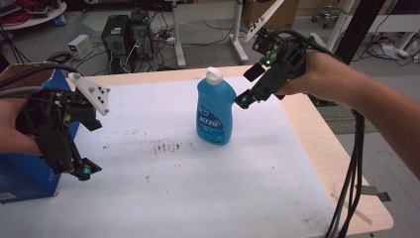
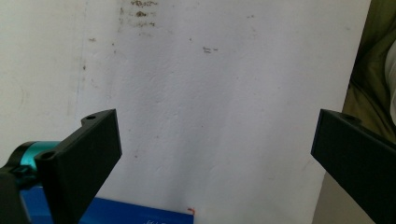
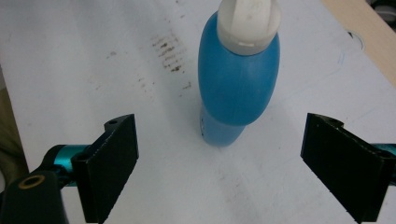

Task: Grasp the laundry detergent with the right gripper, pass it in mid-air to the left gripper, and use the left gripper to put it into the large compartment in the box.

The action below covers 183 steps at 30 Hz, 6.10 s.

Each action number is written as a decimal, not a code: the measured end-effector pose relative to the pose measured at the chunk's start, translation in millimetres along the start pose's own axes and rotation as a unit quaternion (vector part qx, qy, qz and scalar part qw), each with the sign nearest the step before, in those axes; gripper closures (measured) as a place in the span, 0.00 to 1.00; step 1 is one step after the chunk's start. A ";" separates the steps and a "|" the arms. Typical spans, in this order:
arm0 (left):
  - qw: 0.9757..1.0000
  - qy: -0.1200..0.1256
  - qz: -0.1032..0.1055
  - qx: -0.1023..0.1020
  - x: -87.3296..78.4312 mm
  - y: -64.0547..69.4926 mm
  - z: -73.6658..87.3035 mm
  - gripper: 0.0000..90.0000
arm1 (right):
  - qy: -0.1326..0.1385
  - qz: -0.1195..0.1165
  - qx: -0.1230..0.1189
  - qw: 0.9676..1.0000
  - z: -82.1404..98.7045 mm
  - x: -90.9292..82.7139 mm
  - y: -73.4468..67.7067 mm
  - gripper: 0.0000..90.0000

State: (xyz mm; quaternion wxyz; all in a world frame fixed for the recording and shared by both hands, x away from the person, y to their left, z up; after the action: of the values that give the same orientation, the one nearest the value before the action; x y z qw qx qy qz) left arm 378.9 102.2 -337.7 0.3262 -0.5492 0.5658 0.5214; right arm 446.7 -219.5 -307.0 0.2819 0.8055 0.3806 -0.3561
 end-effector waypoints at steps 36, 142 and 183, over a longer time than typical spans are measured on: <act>1.000 -0.007 0.001 -0.001 5.9 -6.6 -2.1 0.02 | 0.075 -0.018 0.071 0.994 47.4 54.1 3.4 0.12; 1.000 0.002 0.006 -0.020 7.9 -10.5 8.3 0.02 | 0.245 0.038 0.125 0.961 40.4 119.7 -22.5 0.50; 0.999 0.018 -0.001 0.033 -34.9 13.2 -34.6 0.02 | 0.251 -0.099 -0.006 0.963 -2.3 37.7 -81.4 0.51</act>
State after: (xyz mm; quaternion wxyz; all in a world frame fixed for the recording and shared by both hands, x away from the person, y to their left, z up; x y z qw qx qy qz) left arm 379.6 77.3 -293.4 0.3342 -0.5481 0.5879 0.4923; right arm 398.4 -157.4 -350.2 0.1453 0.8257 0.5190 -0.1669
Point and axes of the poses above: each handheld gripper's, and its own axes: x roughly forward along the jaws, z roughly out of its underside, y roughly to its right, the point moved 5 cm from there along x, roughly forward along the jaws, and after that the axes turned 14 degrees about z, right-handed, at the moved point
